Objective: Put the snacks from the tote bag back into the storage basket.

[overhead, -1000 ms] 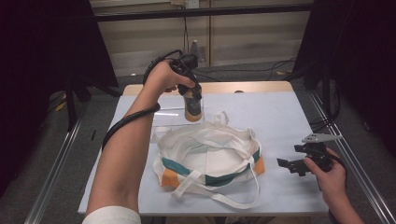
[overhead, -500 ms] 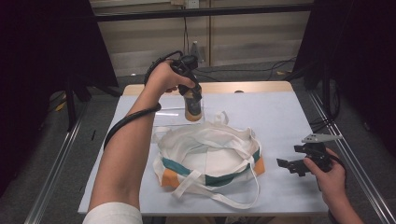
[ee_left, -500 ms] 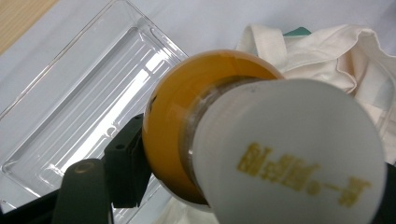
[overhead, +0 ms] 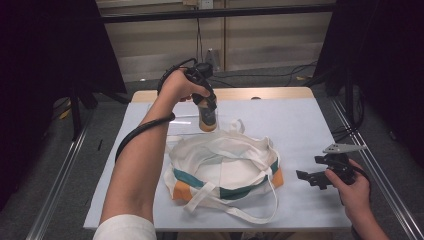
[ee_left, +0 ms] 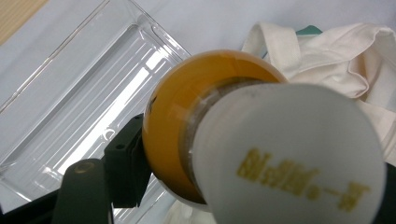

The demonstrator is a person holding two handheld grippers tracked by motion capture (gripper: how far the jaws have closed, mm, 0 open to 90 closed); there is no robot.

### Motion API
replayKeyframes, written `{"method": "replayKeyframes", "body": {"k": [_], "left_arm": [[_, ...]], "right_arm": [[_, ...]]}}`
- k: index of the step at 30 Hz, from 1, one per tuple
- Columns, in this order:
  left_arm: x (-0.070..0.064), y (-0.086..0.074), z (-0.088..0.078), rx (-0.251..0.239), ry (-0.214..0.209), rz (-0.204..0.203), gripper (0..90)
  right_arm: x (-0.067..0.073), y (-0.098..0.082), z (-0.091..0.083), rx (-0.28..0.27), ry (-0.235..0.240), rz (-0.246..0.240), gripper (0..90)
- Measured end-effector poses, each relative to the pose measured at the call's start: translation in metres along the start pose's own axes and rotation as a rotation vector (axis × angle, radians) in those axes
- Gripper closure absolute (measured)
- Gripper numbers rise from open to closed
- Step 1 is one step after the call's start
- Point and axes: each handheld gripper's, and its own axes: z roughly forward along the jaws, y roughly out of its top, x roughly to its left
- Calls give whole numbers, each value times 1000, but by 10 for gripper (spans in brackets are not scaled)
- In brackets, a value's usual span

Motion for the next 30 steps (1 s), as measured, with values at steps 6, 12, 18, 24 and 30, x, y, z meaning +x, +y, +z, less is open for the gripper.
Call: {"method": "replayKeyframes", "body": {"k": [6, 12, 18, 24, 30], "left_arm": [[0, 1, 5, 11, -4, 3, 301], [1, 1, 9, 7, -8, 5, 301], [2, 0, 13, 17, -8, 3, 301], [2, 0, 17, 20, -2, 2, 300], [2, -1, 21, 18, -6, -2, 300]], "right_arm": [[0, 0, 0, 0, 1, -1, 21], [0, 0, -1, -4, 2, -4, 21], [0, 0, -1, -1, 4, -3, 21], [1, 0, 0, 1, 4, -3, 21], [1, 0, 0, 0, 5, -4, 21]]}}
